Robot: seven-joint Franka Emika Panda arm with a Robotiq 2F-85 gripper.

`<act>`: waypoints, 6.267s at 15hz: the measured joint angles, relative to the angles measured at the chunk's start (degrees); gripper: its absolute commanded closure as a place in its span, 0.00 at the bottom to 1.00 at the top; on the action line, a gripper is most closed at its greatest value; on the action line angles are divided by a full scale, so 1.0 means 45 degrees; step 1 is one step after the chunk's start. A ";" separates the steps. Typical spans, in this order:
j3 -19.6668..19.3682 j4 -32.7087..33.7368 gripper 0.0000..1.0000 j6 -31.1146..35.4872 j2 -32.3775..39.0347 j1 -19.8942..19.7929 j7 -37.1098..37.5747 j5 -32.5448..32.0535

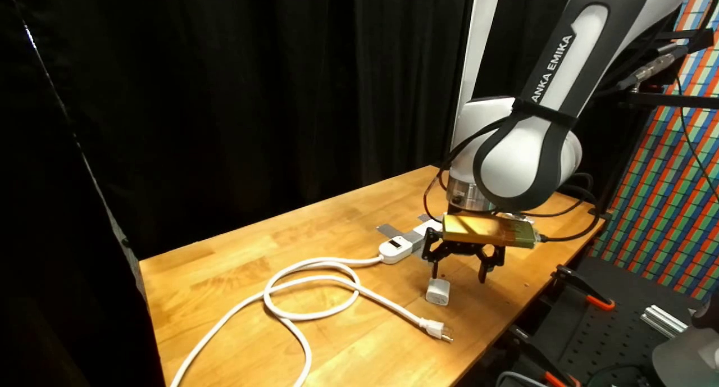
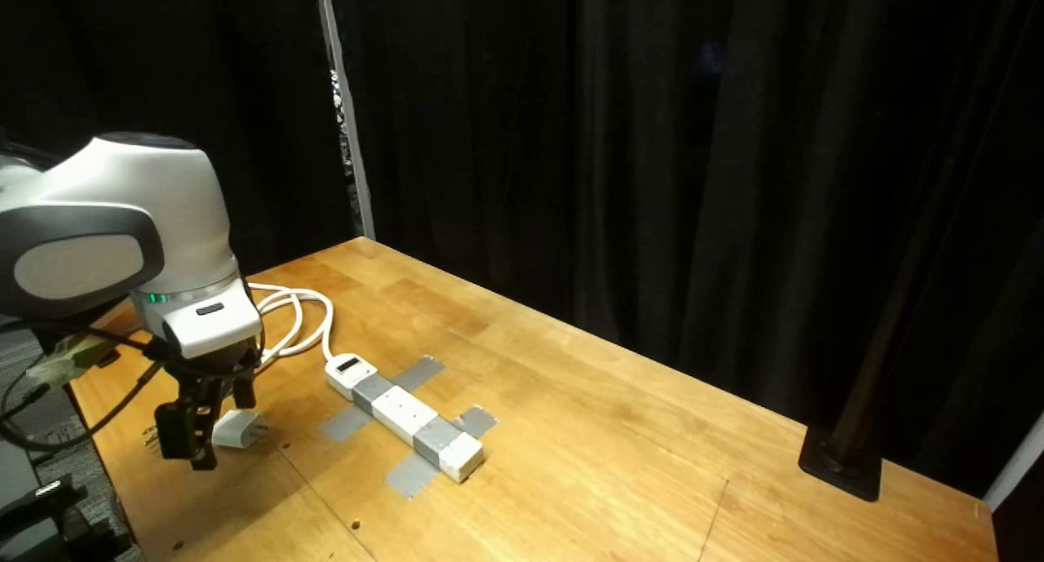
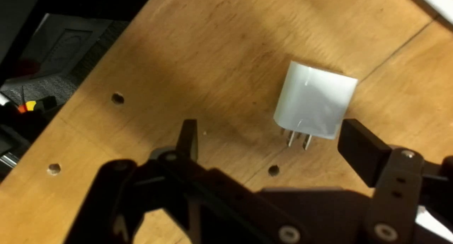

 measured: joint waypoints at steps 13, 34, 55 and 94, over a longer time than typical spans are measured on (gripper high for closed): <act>-0.0288 0.0343 0.34 0.3203 0.2023 0.2377 -0.0134 0.1269; -0.2461 0.4322 0.40 -0.5356 -0.0637 0.1703 -0.4376 0.0867; -0.2227 0.2215 0.58 0.0418 0.2295 0.1894 -0.2363 0.0726; -0.3541 1.1844 0.19 -0.4078 0.5924 -0.0309 -0.6382 -0.1747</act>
